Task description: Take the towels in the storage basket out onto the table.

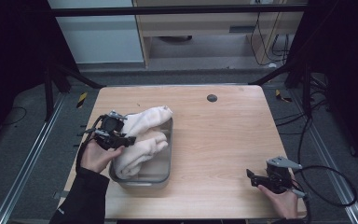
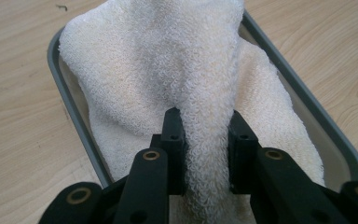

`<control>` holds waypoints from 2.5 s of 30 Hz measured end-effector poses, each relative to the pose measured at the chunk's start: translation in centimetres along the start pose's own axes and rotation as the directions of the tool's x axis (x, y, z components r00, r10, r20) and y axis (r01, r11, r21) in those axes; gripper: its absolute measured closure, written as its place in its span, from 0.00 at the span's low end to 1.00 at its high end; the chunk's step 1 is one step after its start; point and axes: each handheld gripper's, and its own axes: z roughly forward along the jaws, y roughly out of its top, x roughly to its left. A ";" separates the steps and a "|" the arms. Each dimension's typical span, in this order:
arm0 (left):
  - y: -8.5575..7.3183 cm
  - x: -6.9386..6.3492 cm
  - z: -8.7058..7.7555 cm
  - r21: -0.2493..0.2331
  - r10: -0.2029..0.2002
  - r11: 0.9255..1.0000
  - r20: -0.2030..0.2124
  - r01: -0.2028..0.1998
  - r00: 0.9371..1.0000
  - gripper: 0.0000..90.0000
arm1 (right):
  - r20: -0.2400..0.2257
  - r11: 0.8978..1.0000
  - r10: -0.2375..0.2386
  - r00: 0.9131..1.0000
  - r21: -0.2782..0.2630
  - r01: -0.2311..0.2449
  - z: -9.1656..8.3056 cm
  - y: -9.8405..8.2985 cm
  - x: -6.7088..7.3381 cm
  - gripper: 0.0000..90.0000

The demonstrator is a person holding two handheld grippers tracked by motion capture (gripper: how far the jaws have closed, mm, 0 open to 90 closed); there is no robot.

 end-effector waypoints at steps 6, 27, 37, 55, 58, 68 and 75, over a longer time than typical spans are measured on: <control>0.7 -0.4 -0.8 -0.023 0.014 1.000 0.004 -0.014 1.000 0.81 | -0.003 1.000 0.001 1.000 0.001 -0.001 0.0 0.0 0.0 0.15; 2.7 -1.6 -3.5 -0.069 0.050 0.996 0.024 -0.049 0.998 0.81 | 0.001 1.000 -0.001 1.000 0.000 0.001 0.0 0.0 -0.1 0.14; 3.7 -2.3 -4.4 -0.072 0.069 0.995 0.026 -0.067 0.997 0.81 | 0.005 1.000 -0.003 1.000 -0.004 0.003 0.0 0.0 -0.2 0.14; 5.7 -4.5 -6.1 -0.083 0.128 0.989 0.034 -0.125 0.991 0.81 | 0.005 1.000 0.003 1.000 -0.008 -0.003 -0.1 0.0 -0.3 0.14; 6.0 -5.0 -6.1 -0.080 0.137 0.988 0.042 -0.134 0.990 0.81 | 0.006 1.000 0.005 1.000 -0.008 -0.005 -0.1 0.0 -0.3 0.14; 7.6 -7.2 -6.6 -0.073 0.187 0.980 0.050 -0.183 0.981 0.81 | 0.008 1.000 0.001 1.000 -0.014 -0.001 -0.1 0.0 -0.4 0.14; 8.8 -8.7 -6.7 -0.067 0.223 0.973 0.056 -0.219 0.973 0.81 | 0.010 1.000 0.003 1.000 -0.012 -0.003 -0.2 0.0 -0.4 0.14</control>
